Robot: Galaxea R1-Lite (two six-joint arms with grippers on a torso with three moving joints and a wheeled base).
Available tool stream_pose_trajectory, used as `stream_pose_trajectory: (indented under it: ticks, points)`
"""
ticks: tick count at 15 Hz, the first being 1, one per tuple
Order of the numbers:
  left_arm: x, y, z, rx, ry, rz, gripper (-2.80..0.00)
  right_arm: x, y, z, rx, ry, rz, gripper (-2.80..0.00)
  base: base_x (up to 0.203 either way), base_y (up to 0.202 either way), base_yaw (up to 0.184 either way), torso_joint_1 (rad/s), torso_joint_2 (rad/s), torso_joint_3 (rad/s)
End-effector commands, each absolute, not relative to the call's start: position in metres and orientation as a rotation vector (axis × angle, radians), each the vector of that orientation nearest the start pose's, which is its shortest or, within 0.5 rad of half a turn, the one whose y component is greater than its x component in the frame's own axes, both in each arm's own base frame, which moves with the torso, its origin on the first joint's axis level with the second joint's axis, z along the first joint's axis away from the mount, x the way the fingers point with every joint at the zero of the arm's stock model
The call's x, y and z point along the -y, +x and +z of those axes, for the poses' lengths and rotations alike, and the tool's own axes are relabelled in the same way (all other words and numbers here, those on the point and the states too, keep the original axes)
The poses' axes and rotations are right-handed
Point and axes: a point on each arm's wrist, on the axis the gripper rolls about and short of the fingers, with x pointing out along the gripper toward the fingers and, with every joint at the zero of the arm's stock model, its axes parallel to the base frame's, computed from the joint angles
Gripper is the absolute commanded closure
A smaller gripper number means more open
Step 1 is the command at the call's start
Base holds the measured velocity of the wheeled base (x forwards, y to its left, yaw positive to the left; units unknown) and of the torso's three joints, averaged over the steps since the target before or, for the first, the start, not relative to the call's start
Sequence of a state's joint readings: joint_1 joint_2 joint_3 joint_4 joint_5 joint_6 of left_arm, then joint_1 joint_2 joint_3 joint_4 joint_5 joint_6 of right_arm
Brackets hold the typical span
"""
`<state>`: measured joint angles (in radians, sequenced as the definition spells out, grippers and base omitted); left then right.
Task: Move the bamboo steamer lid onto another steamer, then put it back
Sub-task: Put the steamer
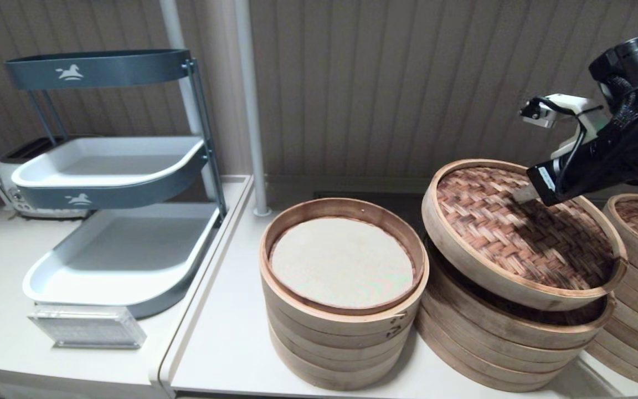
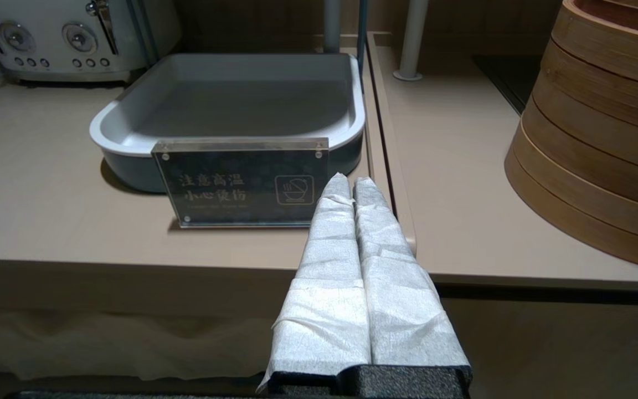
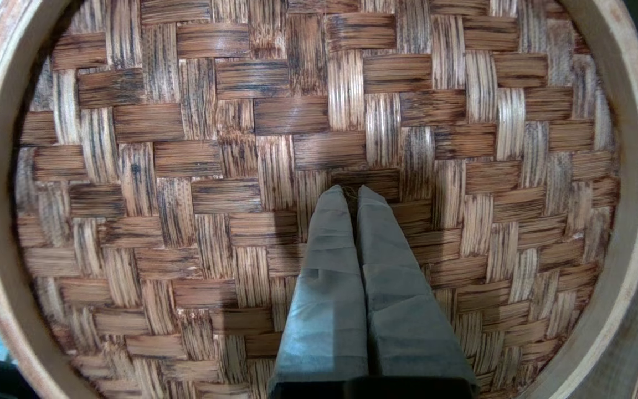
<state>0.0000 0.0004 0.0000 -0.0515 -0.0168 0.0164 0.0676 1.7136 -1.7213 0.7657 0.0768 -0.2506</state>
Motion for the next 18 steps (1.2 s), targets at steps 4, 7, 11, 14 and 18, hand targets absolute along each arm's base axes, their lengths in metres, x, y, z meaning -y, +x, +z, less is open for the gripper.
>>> stream_pose_trajectory:
  ticks: [4, 7, 11, 14, 18]
  points:
    - [0.0, -0.021, 0.073, 0.025, 0.016, -0.017, 0.0, -0.011, 0.299, 0.293, -0.775, -0.226, 0.237, 0.0, 0.0, 0.0, 0.0, 0.0, 0.0, 0.0]
    - [0.0, -0.021, 0.073, 0.025, 0.016, -0.017, 0.0, -0.008, 0.303, 0.284, -0.807, -0.217, 0.242, 0.0, 0.0, 0.0, 0.0, 0.0, 0.0, 0.0]
    - [0.0, -0.021, 0.073, 0.025, 0.016, -0.017, 0.0, -0.004, 0.306, 0.281, -0.814, -0.231, 0.24, 0.0, 0.0, 0.0, 0.0, 0.0, 0.0, 0.0]
    - [0.0, -0.021, 0.073, 0.025, 0.016, -0.017, 0.0, -0.005, 0.311, 0.276, -0.832, -0.229, 0.258, 0.0, 0.0, 0.0, 0.0, 0.0, 0.0, 0.0]
    - [0.0, -0.021, 0.073, 0.025, 0.016, -0.017, 0.0, -0.005, 0.31, 0.282, -0.809, -0.228, 0.27, 0.0, 0.0, 0.0, 0.0, 0.0, 0.0, 0.0]
